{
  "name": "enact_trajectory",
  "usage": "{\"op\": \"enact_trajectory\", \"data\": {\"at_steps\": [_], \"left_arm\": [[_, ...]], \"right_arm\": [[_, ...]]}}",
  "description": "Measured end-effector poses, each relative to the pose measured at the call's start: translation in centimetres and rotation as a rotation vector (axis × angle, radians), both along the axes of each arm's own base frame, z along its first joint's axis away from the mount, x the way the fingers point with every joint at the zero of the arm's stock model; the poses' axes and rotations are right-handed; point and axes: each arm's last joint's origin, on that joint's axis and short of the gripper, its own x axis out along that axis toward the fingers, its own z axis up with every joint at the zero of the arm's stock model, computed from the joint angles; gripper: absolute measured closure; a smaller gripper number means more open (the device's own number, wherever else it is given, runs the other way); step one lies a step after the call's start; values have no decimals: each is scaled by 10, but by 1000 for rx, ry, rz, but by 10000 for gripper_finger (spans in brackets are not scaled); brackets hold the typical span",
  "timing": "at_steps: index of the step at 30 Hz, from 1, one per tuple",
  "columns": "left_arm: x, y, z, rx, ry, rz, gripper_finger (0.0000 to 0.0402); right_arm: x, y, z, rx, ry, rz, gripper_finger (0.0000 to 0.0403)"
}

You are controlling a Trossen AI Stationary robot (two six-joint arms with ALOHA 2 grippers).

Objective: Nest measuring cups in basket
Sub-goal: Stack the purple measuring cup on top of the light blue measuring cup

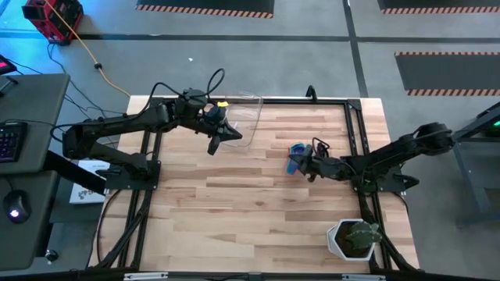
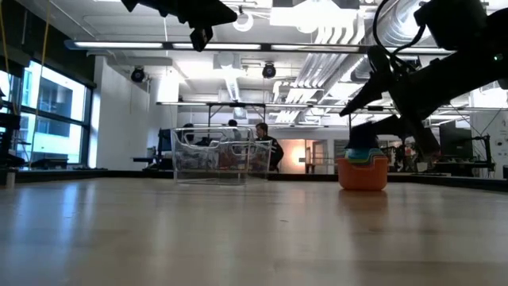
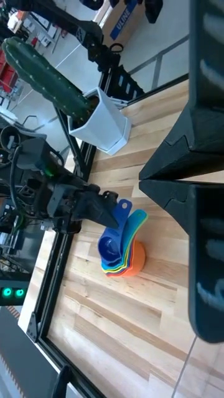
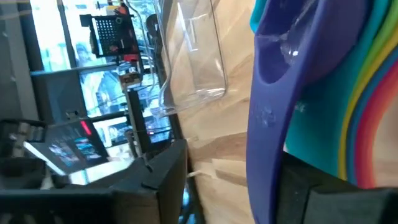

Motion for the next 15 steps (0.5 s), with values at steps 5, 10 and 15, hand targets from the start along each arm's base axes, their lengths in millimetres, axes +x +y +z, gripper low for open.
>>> {"op": "enact_trajectory", "data": {"at_steps": [5, 10, 15], "left_arm": [[0, 0, 0, 0, 0, 0, 402], [0, 0, 0, 0, 0, 0, 402], [0, 0, 0, 2, 0, -1, 402]], "right_arm": [[-2, -1, 7, 84, -79, -47, 222], [-6, 0, 13, 129, -86, -8, 222], [-11, -1, 13, 159, 36, -28, 222]]}}
